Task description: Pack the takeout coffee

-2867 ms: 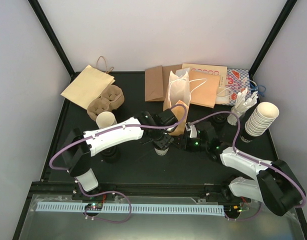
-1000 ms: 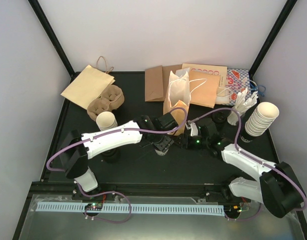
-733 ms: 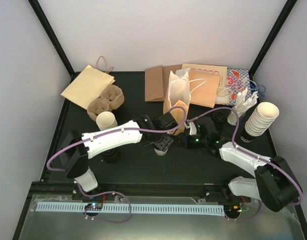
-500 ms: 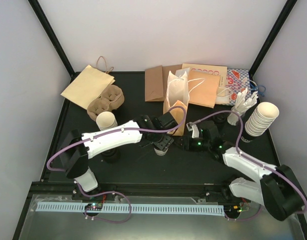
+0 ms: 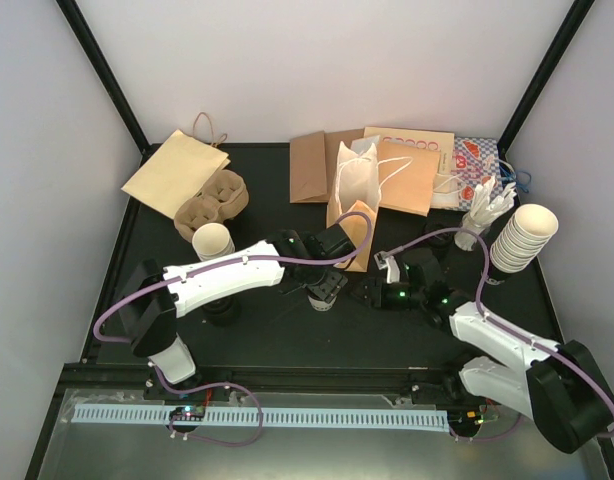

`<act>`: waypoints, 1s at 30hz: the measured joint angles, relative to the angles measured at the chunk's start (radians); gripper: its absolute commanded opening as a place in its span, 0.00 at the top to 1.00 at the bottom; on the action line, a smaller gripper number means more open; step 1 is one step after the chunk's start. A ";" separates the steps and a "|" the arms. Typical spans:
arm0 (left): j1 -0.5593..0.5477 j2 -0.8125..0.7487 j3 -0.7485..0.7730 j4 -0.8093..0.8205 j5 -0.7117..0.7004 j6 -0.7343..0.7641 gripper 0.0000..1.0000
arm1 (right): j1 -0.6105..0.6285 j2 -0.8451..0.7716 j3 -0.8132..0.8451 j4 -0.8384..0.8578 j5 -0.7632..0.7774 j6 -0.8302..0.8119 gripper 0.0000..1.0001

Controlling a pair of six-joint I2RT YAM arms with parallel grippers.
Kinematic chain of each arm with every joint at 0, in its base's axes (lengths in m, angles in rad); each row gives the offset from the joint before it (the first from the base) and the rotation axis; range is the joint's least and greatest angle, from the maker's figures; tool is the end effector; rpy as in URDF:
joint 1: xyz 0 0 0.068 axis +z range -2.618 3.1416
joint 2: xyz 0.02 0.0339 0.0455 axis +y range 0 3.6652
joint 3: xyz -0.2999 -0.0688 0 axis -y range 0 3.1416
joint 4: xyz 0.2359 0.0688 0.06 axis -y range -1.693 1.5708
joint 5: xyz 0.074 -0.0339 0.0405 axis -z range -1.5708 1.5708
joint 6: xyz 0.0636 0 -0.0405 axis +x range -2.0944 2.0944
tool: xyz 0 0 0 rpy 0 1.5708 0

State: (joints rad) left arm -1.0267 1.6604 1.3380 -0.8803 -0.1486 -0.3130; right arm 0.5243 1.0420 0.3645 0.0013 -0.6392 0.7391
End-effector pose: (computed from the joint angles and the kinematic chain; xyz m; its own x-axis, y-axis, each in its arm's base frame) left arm 0.1835 -0.2850 0.2666 -0.7116 0.5878 -0.3849 0.6301 0.7762 0.0206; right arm 0.1434 0.1268 0.1931 -0.9424 0.0796 -0.3250 -0.2297 0.5524 0.8013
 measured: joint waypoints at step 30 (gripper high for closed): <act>0.005 0.004 0.019 -0.030 0.011 -0.039 0.42 | 0.015 0.029 0.016 0.066 -0.012 0.048 0.56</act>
State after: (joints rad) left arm -1.0214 1.6646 1.3567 -0.9104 -0.1379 -0.3519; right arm 0.5392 1.0706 0.3801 0.0669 -0.6510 0.7876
